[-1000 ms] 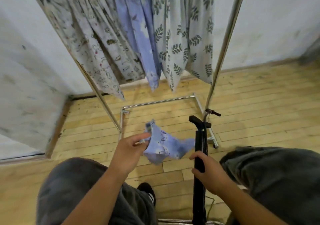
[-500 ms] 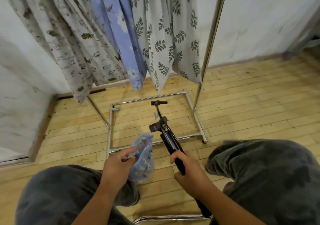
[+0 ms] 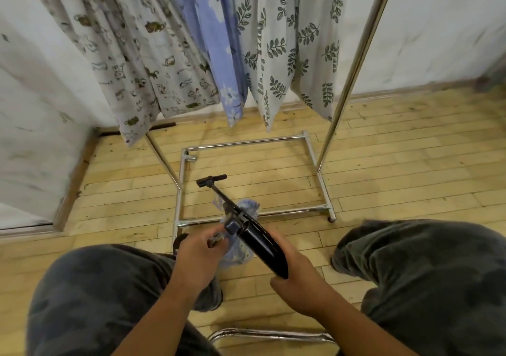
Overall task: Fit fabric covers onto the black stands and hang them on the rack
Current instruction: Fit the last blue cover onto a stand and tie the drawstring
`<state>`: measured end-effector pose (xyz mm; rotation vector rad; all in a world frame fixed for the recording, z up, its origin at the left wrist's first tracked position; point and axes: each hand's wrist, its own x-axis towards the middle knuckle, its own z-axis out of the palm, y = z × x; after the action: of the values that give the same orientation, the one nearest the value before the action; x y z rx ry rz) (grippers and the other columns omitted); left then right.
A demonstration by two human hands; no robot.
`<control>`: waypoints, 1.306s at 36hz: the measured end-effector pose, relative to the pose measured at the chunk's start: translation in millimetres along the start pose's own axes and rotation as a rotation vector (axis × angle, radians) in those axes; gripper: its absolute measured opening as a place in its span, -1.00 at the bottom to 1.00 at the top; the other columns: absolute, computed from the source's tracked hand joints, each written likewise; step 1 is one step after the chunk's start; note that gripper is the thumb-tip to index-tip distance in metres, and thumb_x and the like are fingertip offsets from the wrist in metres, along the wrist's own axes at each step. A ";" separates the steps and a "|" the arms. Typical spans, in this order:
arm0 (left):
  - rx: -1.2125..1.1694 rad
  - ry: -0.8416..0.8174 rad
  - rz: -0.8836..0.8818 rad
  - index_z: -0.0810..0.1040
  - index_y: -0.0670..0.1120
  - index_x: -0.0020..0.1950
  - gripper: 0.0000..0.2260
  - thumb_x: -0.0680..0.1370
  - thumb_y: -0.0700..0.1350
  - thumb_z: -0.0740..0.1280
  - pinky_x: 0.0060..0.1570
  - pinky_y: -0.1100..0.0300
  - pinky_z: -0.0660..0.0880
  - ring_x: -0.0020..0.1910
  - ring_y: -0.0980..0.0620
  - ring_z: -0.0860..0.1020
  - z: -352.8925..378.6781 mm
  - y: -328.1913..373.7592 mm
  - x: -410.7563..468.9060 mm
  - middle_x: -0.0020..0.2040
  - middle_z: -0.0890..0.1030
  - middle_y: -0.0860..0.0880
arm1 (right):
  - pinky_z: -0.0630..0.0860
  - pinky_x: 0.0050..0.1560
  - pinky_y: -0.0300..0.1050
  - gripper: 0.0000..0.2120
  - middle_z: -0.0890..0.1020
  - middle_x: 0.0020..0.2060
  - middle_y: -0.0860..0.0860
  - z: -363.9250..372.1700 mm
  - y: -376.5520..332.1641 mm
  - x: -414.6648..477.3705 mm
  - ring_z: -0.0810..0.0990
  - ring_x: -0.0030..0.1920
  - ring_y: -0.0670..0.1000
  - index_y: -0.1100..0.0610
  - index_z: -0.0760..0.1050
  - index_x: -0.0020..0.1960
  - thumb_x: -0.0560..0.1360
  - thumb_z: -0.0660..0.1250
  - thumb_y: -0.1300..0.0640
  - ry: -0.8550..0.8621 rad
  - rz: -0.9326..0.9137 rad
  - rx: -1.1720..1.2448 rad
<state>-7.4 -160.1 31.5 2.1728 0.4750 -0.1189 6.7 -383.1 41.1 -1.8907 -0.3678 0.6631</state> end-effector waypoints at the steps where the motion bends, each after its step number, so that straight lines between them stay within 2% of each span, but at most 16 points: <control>1: -0.017 0.002 -0.006 0.61 0.21 -0.03 -0.93 0.60 0.01 0.42 -0.37 0.45 0.38 -0.38 0.24 0.51 0.4 3.0 0.1 -0.34 0.59 0.17 | 0.50 -0.01 -0.37 -0.13 0.57 0.07 -0.40 -0.3 2.3 -0.4 0.56 0.08 -0.26 -0.38 0.28 0.44 0.40 0.30 0.43 0.014 0.003 0.011; 3: -0.057 0.013 -0.028 0.62 0.19 0.04 -0.90 0.60 -0.03 0.42 -0.31 0.50 0.40 -0.27 0.32 0.55 0.4 7.6 1.0 -0.20 0.61 0.23 | 0.52 -0.14 -0.27 -0.21 0.61 -0.04 -0.29 -1.1 6.7 -1.2 0.60 -0.09 -0.12 -0.38 0.35 0.37 0.42 0.33 0.40 0.049 0.009 0.044; 6: -0.110 0.033 -0.064 0.62 0.18 0.15 -0.83 0.59 -0.04 0.43 -0.30 0.50 0.42 -0.15 0.23 0.58 -1.9 12.1 1.7 -0.01 0.65 0.16 | 0.53 -0.17 -0.16 -0.23 0.64 -0.01 -0.19 -2.0 9.4 -1.4 0.60 -0.12 0.01 -0.39 0.43 0.32 0.42 0.35 0.41 0.109 -0.003 0.104; 11: -0.168 0.070 -0.085 0.61 0.17 0.34 -0.69 0.59 0.06 0.42 -0.48 0.32 0.38 -0.39 0.15 0.59 -6.4 6.3 4.8 0.09 0.65 -0.18 | 0.50 -0.20 -0.27 -0.29 0.64 -0.05 -0.21 -4.9 11.9 -1.6 0.58 -0.17 -0.14 -0.28 0.47 0.32 0.44 0.34 0.45 0.174 0.022 0.177; 12: -0.187 0.083 -0.081 0.60 0.17 0.35 -0.67 0.59 0.09 0.42 -0.48 0.36 0.36 -0.09 0.14 0.58 -7.4 5.6 5.2 0.04 0.67 -0.14 | 0.50 -0.21 -0.26 -0.30 0.63 -0.08 -0.20 -5.2 13.1 -1.8 0.57 -0.19 -0.14 -0.28 0.47 0.32 0.45 0.34 0.44 0.182 0.037 0.180; 13: -0.214 0.094 -0.078 0.59 0.17 0.37 -0.66 0.59 0.09 0.42 -0.48 0.36 0.33 -0.01 0.21 0.30 -8.5 5.3 4.9 -0.09 0.71 -0.07 | 0.50 -0.22 -0.24 -0.31 0.63 -0.10 -0.17 -5.1 14.6 -1.5 0.56 -0.22 -0.14 -0.29 0.47 0.32 0.46 0.34 0.43 0.188 0.053 0.186; 14: -0.240 0.102 -0.081 0.58 0.16 0.38 -0.66 0.60 0.06 0.41 -0.50 0.34 0.32 -0.31 0.25 0.14 -9.2 4.5 4.6 -0.28 0.68 0.03 | 0.50 -0.22 -0.21 -0.31 0.62 -0.11 -0.13 -4.7 15.6 -1.4 0.55 -0.24 -0.13 -0.28 0.47 0.34 0.46 0.34 0.42 0.191 0.067 0.195; 15: -0.255 0.109 -0.090 0.57 0.15 0.40 -0.65 0.61 0.02 0.41 -0.52 0.32 0.31 -0.46 0.20 0.18 -9.8 3.3 4.5 -0.41 0.60 0.11 | 0.50 -0.24 -0.19 -0.32 0.62 -0.11 -0.09 -4.1 15.9 -1.1 0.54 -0.26 -0.11 -0.27 0.46 0.35 0.47 0.34 0.42 0.189 0.078 0.204; 18: -0.282 0.122 -0.112 0.54 0.16 0.42 -0.63 0.62 -0.05 0.40 -0.54 0.28 0.29 -0.55 0.11 0.24 -11.7 2.0 4.2 -0.51 0.48 0.12 | 0.47 -0.29 -0.21 -0.33 0.61 -0.11 -0.01 -2.9 13.2 -1.9 0.50 -0.32 -0.14 -0.24 0.43 0.37 0.50 0.33 0.43 0.161 0.090 0.206; 27: -0.324 0.077 -0.087 0.53 0.31 0.37 -0.59 0.62 -0.12 0.39 -0.50 0.23 0.21 -0.45 0.04 0.18 -15.4 4.9 -0.8 -0.40 0.28 -0.06 | 0.57 -0.07 -0.17 -0.25 0.64 -0.10 -0.04 3.9 15.6 -4.5 0.61 -0.11 0.00 -0.38 0.36 0.35 0.49 0.36 0.41 0.110 0.040 0.107; 32: -0.312 -0.009 -0.042 0.58 0.25 0.31 -0.64 0.61 -0.16 0.41 -0.44 0.18 0.27 -0.43 0.02 0.27 -14.5 7.7 -2.1 -0.44 0.46 0.00 | 0.58 0.02 -0.24 -0.23 0.64 -0.01 -0.23 4.9 19.0 -4.8 0.63 0.02 -0.12 -0.46 0.34 0.32 0.49 0.40 0.37 0.068 0.057 0.033; 35: -0.297 -0.063 -0.016 0.62 0.22 0.28 -0.65 0.59 -0.18 0.43 -0.26 -0.02 0.47 -0.25 -0.02 0.46 -12.2 7.3 -0.6 -0.04 0.67 -0.18 | 0.60 0.05 -0.11 -0.24 0.63 0.08 -0.16 6.0 23.2 -5.4 0.63 0.03 -0.12 -0.47 0.29 0.36 0.52 0.39 0.33 0.040 0.083 -0.004; 37: -0.316 -0.066 -0.028 0.63 0.20 0.28 -0.62 0.57 -0.22 0.43 -0.20 0.02 0.49 -0.20 -0.01 0.48 -10.9 9.1 -2.4 0.06 0.69 -0.17 | 0.60 0.06 -0.05 -0.24 0.61 0.12 -0.14 7.1 25.4 -6.2 0.64 0.04 -0.09 -0.47 0.26 0.36 0.53 0.37 0.32 0.032 0.099 -0.036; 39: -0.328 -0.067 -0.032 0.62 0.18 0.31 -0.58 0.57 -0.27 0.40 -0.33 0.12 0.41 -0.36 0.02 0.42 -13.2 13.5 -4.9 -0.12 0.70 -0.08 | 0.58 0.01 -0.17 -0.23 0.60 0.15 -0.12 7.3 26.3 -5.4 0.63 0.06 -0.04 -0.48 0.22 0.35 0.54 0.35 0.34 0.024 0.105 -0.066; 41: -0.332 -0.082 -0.027 0.61 0.20 0.32 -0.54 0.58 -0.30 0.34 -0.46 0.19 0.22 -0.48 0.02 0.22 -15.9 16.6 -7.9 -0.40 0.52 0.04 | 0.51 -0.10 -0.36 -0.25 0.59 0.14 -0.08 6.6 29.0 -3.5 0.61 0.02 -0.11 -0.39 0.23 0.42 0.53 0.32 0.35 0.020 0.111 -0.109; 47: -0.375 -0.115 -0.023 0.62 0.30 0.25 -0.50 0.56 -0.30 0.37 -0.32 0.02 0.21 -0.34 -0.11 0.21 -13.8 19.4 -11.0 -0.37 0.42 0.00 | 0.45 -0.18 -0.44 -0.24 0.60 0.18 -0.05 8.6 41.4 0.6 0.59 0.02 -0.09 -0.21 0.25 0.57 0.53 0.28 0.38 0.055 0.115 -0.184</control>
<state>-11.4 -162.8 57.3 1.7832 0.4198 -0.1532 0.0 -393.0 0.5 -2.1139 -0.2944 0.6706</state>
